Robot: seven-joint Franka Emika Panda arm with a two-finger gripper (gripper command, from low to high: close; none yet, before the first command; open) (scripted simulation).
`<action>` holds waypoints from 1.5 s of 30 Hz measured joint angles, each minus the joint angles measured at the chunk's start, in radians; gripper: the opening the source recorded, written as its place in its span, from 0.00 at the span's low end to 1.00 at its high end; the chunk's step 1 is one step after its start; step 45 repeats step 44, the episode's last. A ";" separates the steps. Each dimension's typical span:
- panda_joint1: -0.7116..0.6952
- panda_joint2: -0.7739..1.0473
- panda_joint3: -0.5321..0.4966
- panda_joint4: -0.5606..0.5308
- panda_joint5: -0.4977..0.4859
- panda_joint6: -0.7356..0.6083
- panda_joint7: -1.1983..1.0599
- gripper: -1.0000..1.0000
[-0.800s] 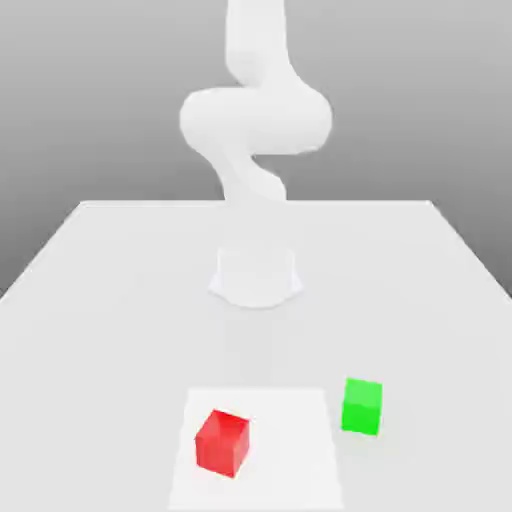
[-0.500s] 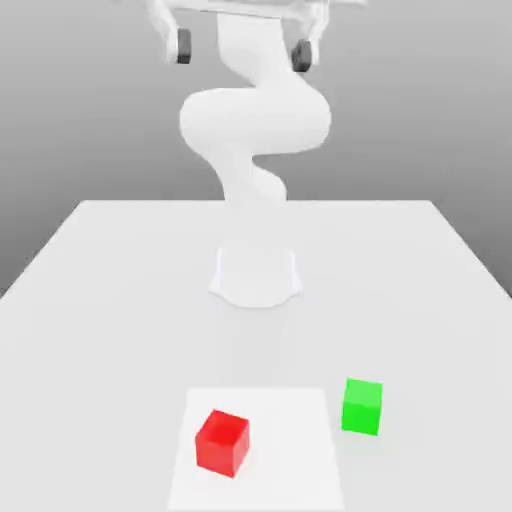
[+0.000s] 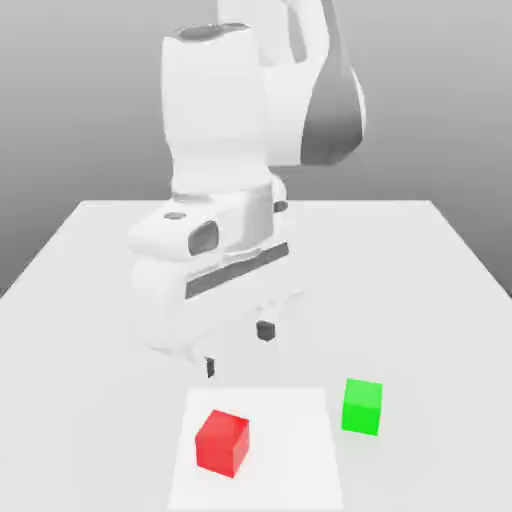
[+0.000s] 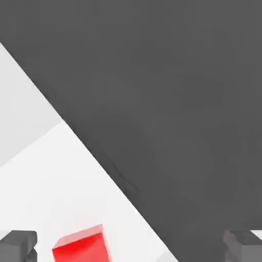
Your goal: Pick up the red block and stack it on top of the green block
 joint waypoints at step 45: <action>0.228 0.114 0.241 -0.202 -0.075 0.202 0.130 1.00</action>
